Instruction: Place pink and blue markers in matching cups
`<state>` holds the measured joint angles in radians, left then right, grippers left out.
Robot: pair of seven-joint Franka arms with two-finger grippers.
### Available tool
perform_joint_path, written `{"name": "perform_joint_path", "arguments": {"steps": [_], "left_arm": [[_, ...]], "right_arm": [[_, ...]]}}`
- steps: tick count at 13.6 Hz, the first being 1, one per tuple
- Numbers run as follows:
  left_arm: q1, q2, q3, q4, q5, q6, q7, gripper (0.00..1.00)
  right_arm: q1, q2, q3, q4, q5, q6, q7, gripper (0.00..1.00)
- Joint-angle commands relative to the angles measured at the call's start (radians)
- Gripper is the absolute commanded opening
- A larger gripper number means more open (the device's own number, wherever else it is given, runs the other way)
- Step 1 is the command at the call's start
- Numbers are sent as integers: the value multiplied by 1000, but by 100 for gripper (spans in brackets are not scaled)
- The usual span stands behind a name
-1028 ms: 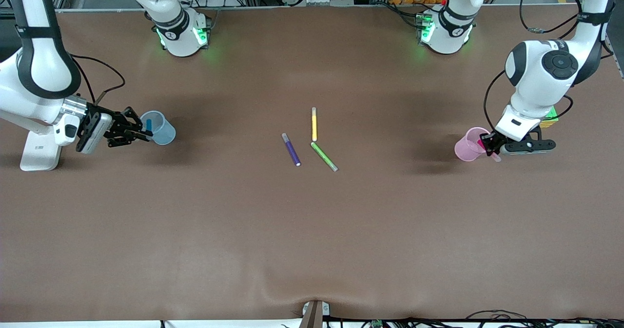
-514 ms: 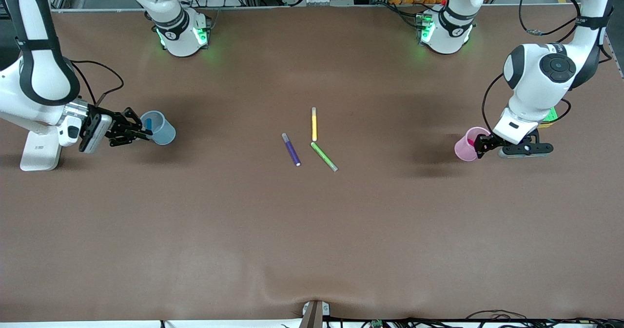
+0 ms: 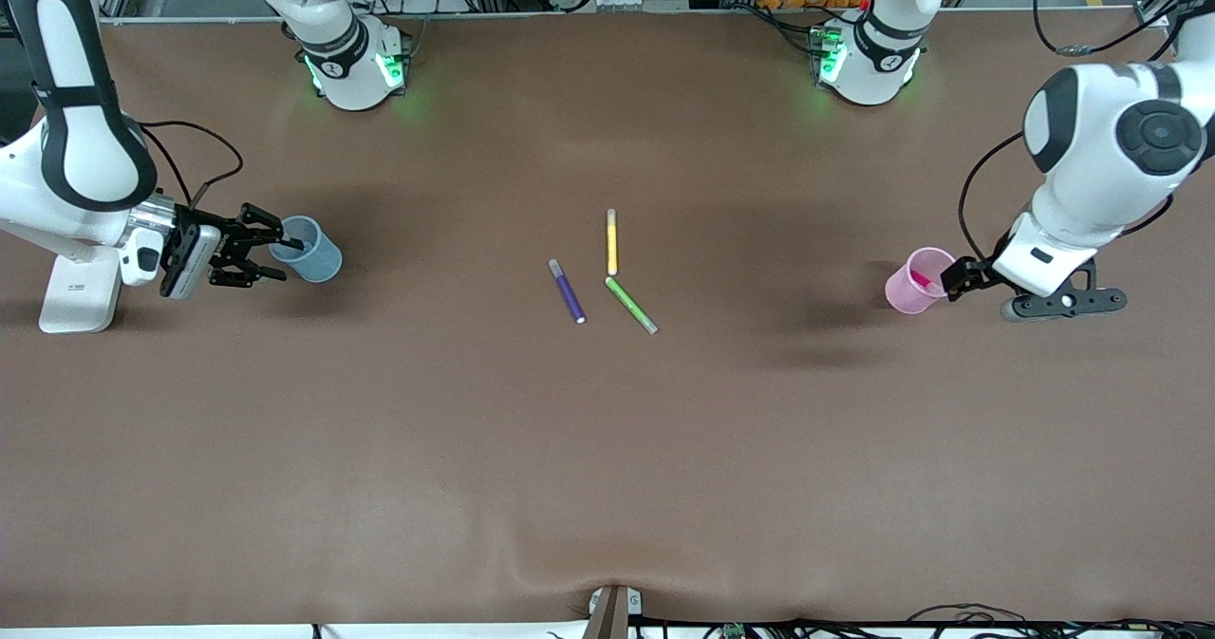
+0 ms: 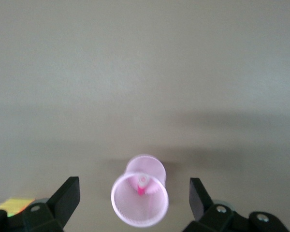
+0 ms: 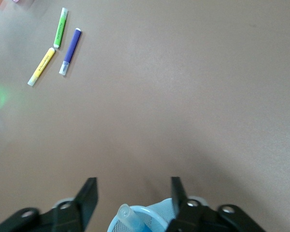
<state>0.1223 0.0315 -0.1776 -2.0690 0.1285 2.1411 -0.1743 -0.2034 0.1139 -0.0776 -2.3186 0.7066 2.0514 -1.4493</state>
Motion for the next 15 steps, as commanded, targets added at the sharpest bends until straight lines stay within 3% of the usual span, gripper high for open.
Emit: {"name": "perform_joint_path", "arguments": {"steps": [1, 5, 7, 11, 15], "left_arm": [[5, -19, -22, 140, -24, -221, 6, 100], [6, -45, -23, 323, -85, -491, 13, 100], [7, -47, -25, 403, -87, -593, 16, 100], [10, -38, -11, 507, -75, -638, 111, 100], [10, -80, -16, 517, -87, -688, 90, 100]], "right_arm": [[-40, -10, 15, 43, 31, -69, -14, 100], [-44, 22, 15, 249, 21, -187, 388, 100], [-27, 29, 16, 371, -31, -261, 655, 100], [58, 36, 21, 632, -310, -372, 1114, 100], [173, 70, 21, 885, -618, -503, 1205, 100]]}}
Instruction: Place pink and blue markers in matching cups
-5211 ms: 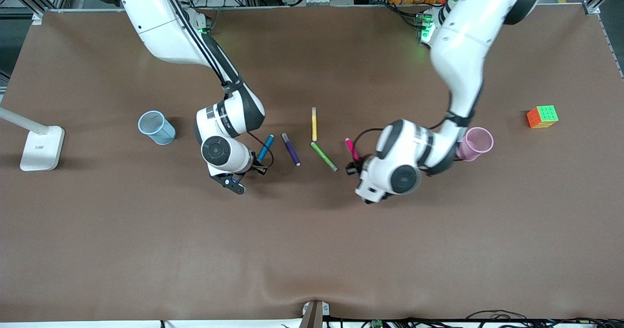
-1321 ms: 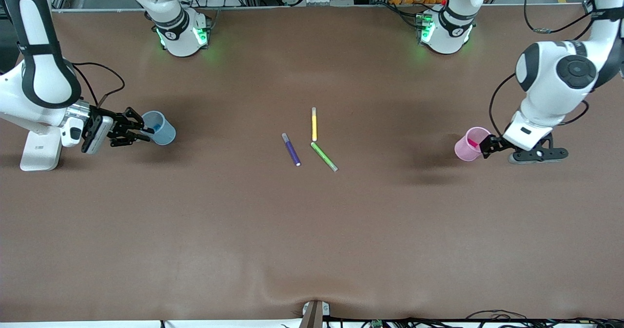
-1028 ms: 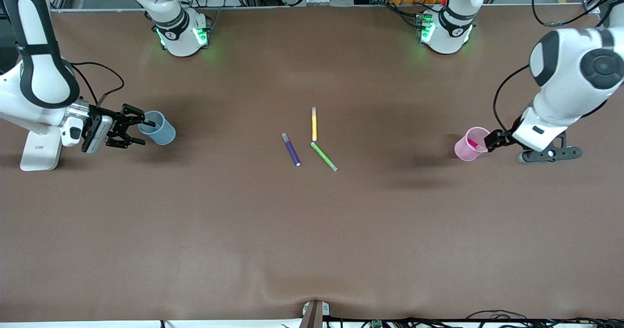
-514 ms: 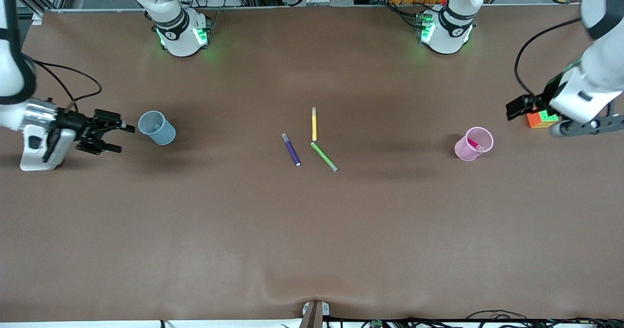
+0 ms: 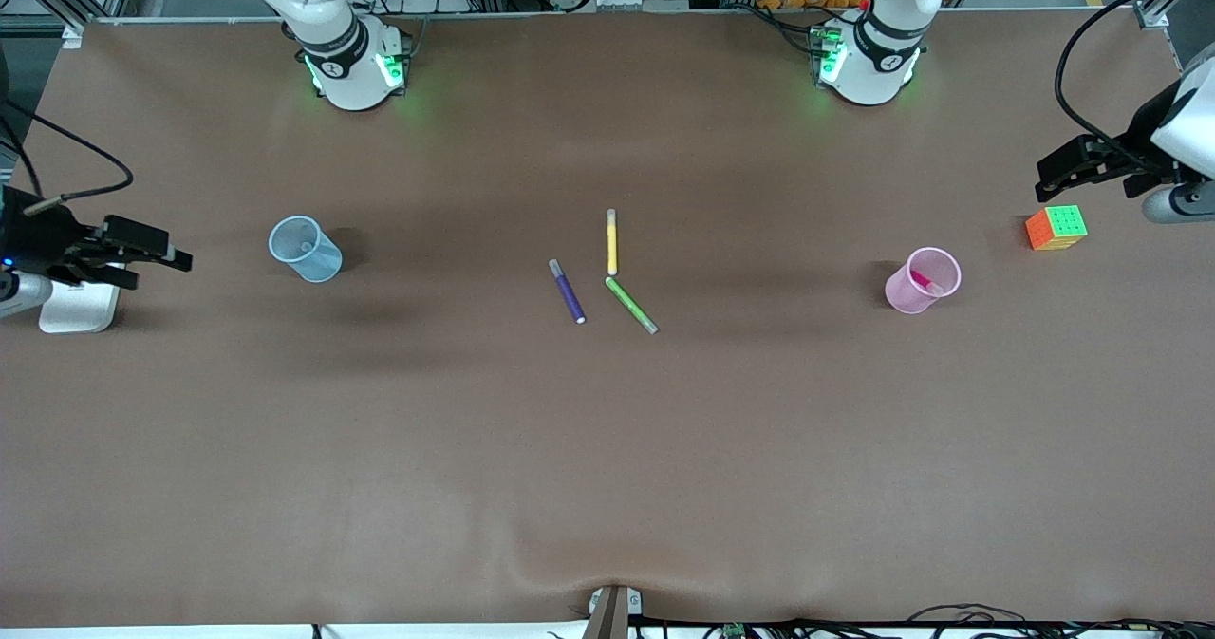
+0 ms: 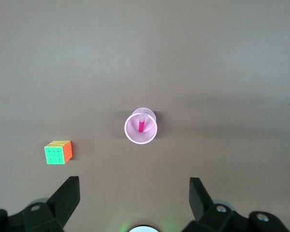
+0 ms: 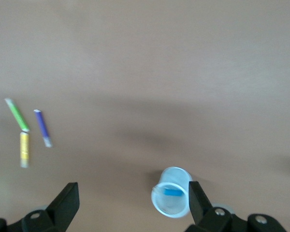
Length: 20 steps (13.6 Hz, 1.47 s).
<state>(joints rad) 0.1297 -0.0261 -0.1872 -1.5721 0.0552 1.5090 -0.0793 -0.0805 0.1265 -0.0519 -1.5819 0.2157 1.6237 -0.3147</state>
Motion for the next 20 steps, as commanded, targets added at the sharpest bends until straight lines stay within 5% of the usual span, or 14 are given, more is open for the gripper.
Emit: {"name": "perform_joint_path", "arguments": {"steps": [1, 7, 9, 12, 14, 16, 18, 20], "left_arm": [[2, -35, -6, 18, -18, -65, -5, 100], [13, -46, -1, 23, -38, -69, -4, 100], [11, -44, -3, 26, -34, -67, -4, 100], [14, -48, -1, 27, -32, -67, 3, 100], [16, -54, 0, 26, -35, -67, 3, 100], [-17, -63, 46, 18, -34, -69, 3, 100], [-138, -77, 165, -2, -37, -96, -7, 100], [-139, -80, 169, -2, -38, -98, -5, 100]], "right_arm": [[41, 64, -5, 187, -136, -115, 100, 100], [50, 23, -8, 214, -170, -266, 322, 100], [73, -48, -2, 136, -241, -220, 328, 100], [76, -168, -2, -42, -242, -125, 368, 100], [79, -191, 0, -66, -240, -123, 393, 100], [90, -189, 0, -49, -240, -123, 375, 100], [90, -194, 0, -46, -228, -131, 327, 100], [93, -185, 0, -9, -236, -133, 257, 100]]}}
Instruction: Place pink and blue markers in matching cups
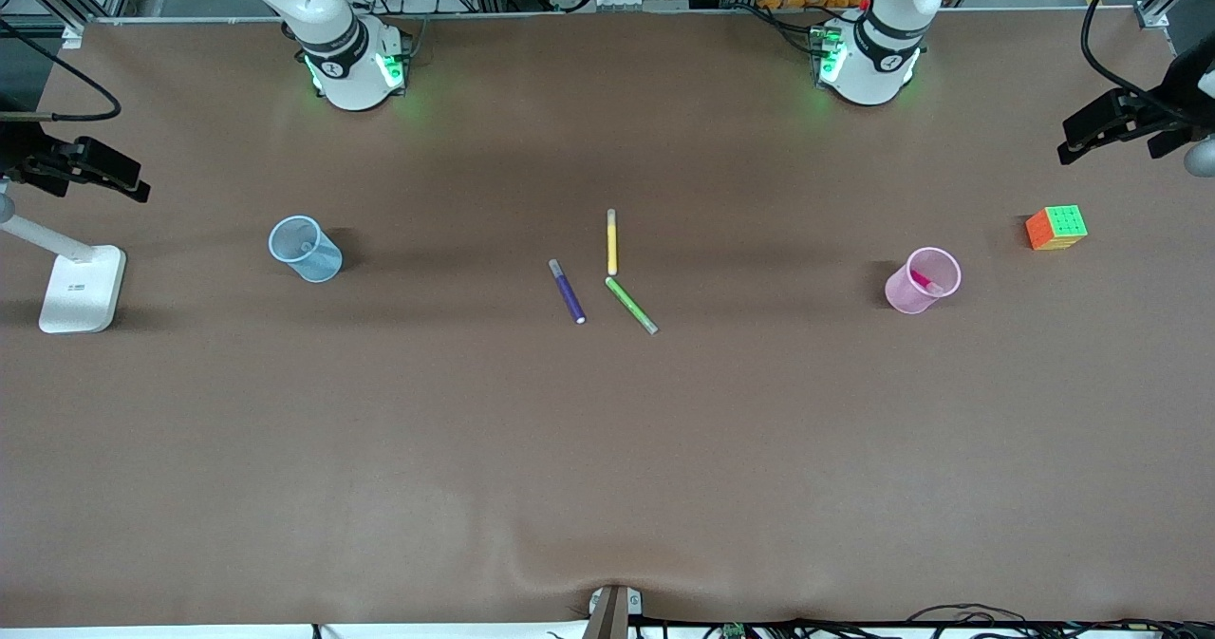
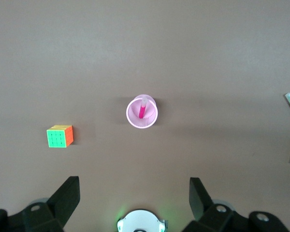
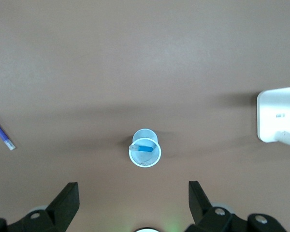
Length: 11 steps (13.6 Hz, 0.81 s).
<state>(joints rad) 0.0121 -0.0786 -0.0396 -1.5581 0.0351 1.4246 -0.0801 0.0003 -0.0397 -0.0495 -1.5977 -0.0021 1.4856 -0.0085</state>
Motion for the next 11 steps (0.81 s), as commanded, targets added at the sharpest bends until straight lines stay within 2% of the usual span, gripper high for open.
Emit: {"name": "perform_joint_path", "arguments": {"steps": [1, 3, 11], "left_arm": [[-21, -26, 21, -10, -20, -13, -3, 100], [-20, -26, 23, -11, -20, -18, 17, 100], [-23, -32, 21, -8, -18, -42, 16, 100]], "right_arm": [[33, -11, -1, 53, -32, -7, -42, 100], [23, 7, -4, 87, -32, -27, -45, 100], [29, 7, -4, 85, -19, -24, -50, 100]]}}
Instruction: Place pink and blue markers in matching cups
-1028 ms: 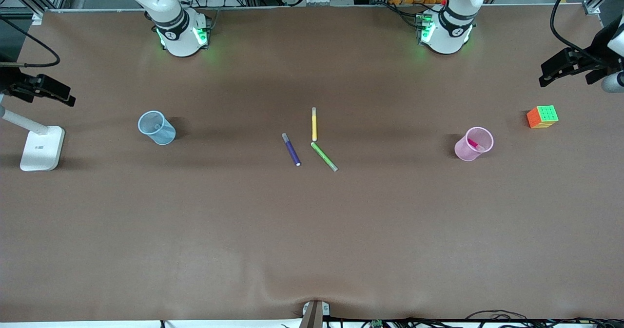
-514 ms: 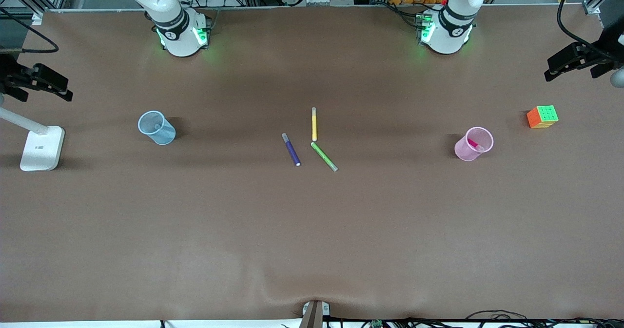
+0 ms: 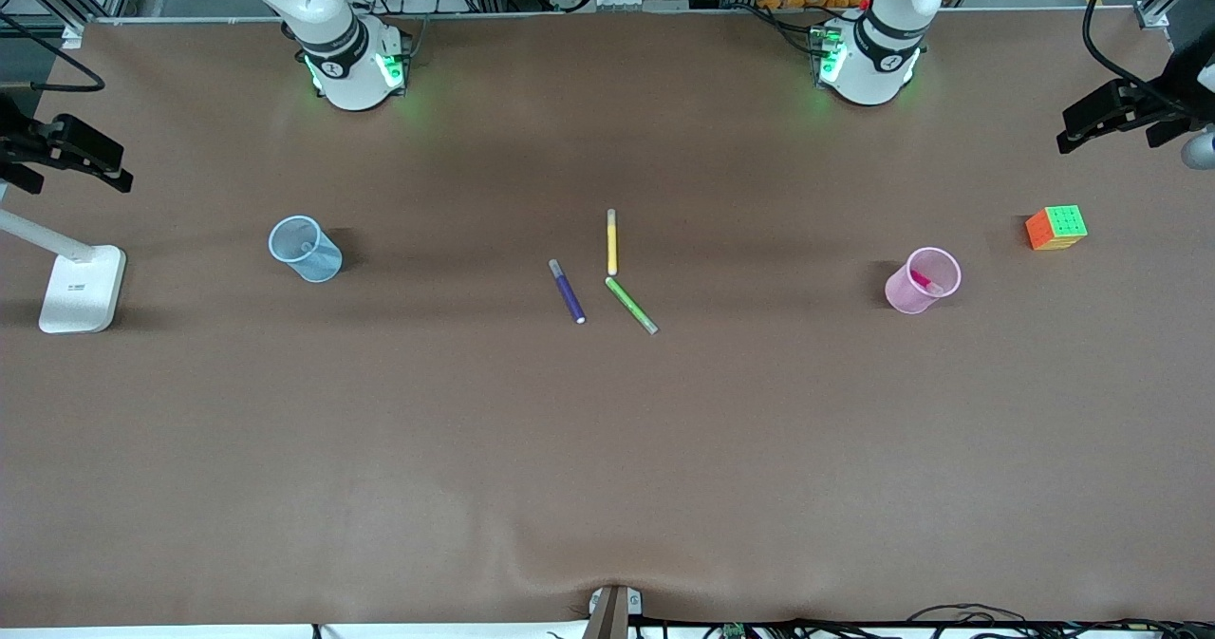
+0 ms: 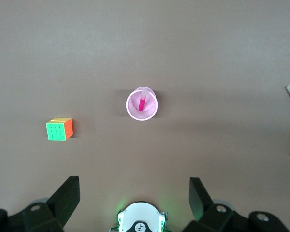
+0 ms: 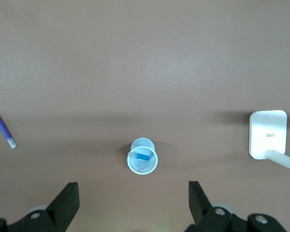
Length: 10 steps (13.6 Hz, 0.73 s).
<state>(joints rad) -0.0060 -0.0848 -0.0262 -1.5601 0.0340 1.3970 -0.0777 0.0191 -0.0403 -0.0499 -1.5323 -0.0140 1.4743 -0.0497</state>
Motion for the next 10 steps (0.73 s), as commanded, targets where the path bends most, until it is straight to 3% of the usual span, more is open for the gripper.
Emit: {"name": "perform_joint_path", "arguments": {"steps": [1, 4, 10], "left_arm": [[-5, -27, 8, -5, -16, -21, 15, 100], [-6, -38, 3, -3, -16, -30, 15, 100], [-3, -50, -93, -32, -20, 0, -91, 100]], "right_arm": [[10, 8, -4, 20, -7, -12, -9, 100], [10, 8, -4, 18, -7, -12, -9, 100], [4, 8, -5, 15, 20, -14, -10, 100]]}}
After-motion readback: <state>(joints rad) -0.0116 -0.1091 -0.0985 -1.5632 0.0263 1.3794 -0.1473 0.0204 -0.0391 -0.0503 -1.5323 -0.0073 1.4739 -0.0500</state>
